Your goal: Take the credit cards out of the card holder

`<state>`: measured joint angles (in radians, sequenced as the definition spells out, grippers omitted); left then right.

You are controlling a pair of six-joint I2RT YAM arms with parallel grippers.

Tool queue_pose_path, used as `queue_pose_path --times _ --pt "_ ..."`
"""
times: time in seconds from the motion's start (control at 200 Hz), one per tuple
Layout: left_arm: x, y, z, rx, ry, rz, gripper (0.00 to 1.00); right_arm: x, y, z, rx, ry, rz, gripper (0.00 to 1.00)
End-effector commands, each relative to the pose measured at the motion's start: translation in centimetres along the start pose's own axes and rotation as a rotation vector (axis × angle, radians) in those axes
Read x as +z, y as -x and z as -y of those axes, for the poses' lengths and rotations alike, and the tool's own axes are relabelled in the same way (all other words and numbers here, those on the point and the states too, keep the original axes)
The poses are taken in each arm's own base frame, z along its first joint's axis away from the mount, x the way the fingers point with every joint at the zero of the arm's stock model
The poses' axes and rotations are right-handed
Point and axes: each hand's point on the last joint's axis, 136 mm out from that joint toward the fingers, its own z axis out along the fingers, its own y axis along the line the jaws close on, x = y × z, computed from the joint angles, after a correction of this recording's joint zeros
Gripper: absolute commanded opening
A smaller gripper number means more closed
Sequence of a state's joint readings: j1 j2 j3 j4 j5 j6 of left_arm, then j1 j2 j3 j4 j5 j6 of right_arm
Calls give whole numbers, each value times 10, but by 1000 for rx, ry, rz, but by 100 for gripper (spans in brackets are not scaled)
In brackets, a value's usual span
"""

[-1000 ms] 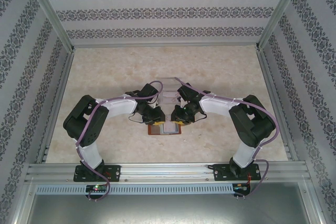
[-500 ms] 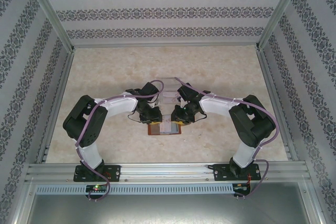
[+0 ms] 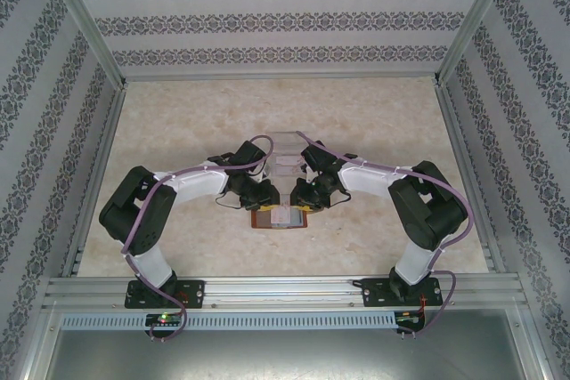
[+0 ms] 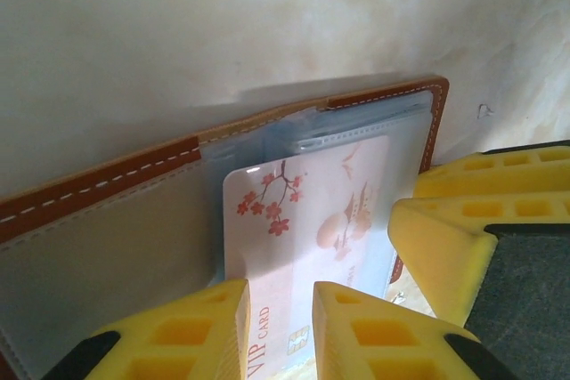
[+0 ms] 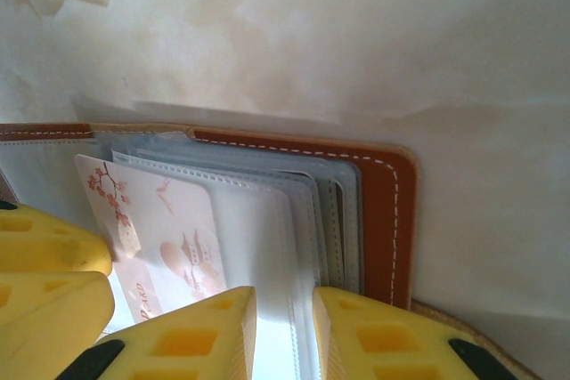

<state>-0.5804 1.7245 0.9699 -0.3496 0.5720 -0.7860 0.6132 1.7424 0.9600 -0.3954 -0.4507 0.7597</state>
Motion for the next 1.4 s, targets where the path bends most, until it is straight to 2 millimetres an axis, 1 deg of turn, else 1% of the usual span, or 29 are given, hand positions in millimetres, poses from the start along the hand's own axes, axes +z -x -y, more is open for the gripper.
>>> queue_pose_path --times 0.0,0.205,0.31,0.465,0.65,0.829,0.909,1.034,1.224,1.394 --pt "-2 6 -1 -2 -1 23 26 8 -10 16 11 -56 -34 27" --pt "-12 11 1 5 3 58 26 8 -10 15 13 -55 -35 27" --pt "-13 12 -3 2 13 66 27 8 -10 15 13 -55 -37 27" --pt "-5 10 -10 -14 23 40 28 9 -11 15 11 -54 -42 27" --pt "4 9 -8 -25 -17 19 28 9 -11 15 11 -56 -44 27" --pt "15 6 -17 -48 -5 -13 27 9 -11 15 9 -55 -44 27" --pt "17 6 -14 -45 -23 -14 27 9 -11 15 10 -55 -44 27" --pt "16 7 -9 -37 -54 -4 24 9 -12 16 10 -56 -48 27" --pt "11 6 -15 -33 -17 13 18 9 -12 15 10 -55 -47 27" --pt "-1 4 -21 -12 36 33 16 10 -13 16 11 -59 -55 27"
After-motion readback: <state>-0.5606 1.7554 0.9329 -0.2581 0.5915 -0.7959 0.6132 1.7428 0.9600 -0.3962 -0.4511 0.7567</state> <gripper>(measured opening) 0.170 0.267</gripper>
